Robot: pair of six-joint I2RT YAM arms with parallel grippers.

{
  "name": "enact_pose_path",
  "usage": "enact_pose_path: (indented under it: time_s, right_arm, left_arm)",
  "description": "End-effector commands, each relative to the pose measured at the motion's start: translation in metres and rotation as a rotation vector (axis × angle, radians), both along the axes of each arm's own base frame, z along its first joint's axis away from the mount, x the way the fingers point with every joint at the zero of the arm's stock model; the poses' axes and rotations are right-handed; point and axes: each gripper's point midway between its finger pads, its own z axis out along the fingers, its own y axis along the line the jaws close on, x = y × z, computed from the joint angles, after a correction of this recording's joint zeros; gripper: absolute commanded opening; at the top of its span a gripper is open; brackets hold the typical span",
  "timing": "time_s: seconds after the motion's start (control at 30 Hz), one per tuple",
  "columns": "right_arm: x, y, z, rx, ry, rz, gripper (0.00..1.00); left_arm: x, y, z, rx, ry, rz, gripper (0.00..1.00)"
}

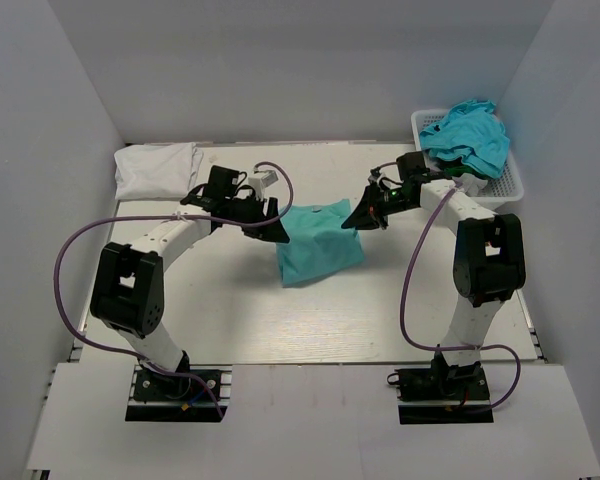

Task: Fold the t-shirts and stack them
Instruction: Fold the long partially folded tshirt into a neat square

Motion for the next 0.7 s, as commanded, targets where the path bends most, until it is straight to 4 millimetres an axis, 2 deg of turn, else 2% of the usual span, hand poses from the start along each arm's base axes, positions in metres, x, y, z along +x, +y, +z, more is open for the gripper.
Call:
enact_pose_path:
  time_s: [0.0, 0.1, 0.23, 0.3, 0.33, 0.4, 0.43, 0.5, 0.53, 0.67]
  right_arm:
    - [-0.003, 0.002, 0.021, 0.047, -0.053, 0.014, 0.00]
    - [-0.002, 0.001, 0.023, 0.047, -0.060, 0.013, 0.00]
    - [-0.003, 0.002, 0.023, 0.051, -0.063, 0.017, 0.00]
    - [-0.004, 0.001, 0.022, 0.049, -0.056, 0.015, 0.00]
    - [-0.003, 0.001, 0.024, 0.052, -0.065, 0.014, 0.00]
    - [-0.004, 0.003, 0.023, 0.052, -0.063, 0.019, 0.00]
    - [-0.003, 0.002, 0.024, 0.054, -0.066, 0.016, 0.00]
    - [-0.003, 0.002, 0.025, 0.055, -0.072, 0.016, 0.00]
    - [-0.001, 0.001, 0.025, 0.054, -0.076, 0.012, 0.00]
    - [0.004, 0.001, 0.033, 0.047, -0.114, 0.006, 0.00]
  left_arm:
    - [-0.009, -0.014, 0.023, -0.103, -0.052, -0.074, 0.64]
    - [-0.010, -0.013, 0.019, -0.092, -0.033, -0.080, 0.63]
    - [-0.010, -0.005, 0.000, -0.024, 0.014, -0.044, 0.59]
    - [-0.009, -0.006, 0.001, -0.027, 0.006, -0.044, 0.52]
    - [-0.009, -0.006, 0.004, -0.030, -0.003, -0.044, 0.42]
    - [-0.008, -0.007, 0.005, -0.036, -0.003, -0.038, 0.31]
    - [-0.006, -0.006, 0.004, -0.028, -0.006, -0.031, 0.16]
    - [-0.005, -0.004, 0.008, -0.025, -0.013, -0.004, 0.00]
    - [-0.004, -0.004, 0.007, -0.021, -0.007, 0.008, 0.00]
    - [0.004, -0.002, 0.033, -0.049, -0.059, 0.085, 0.00]
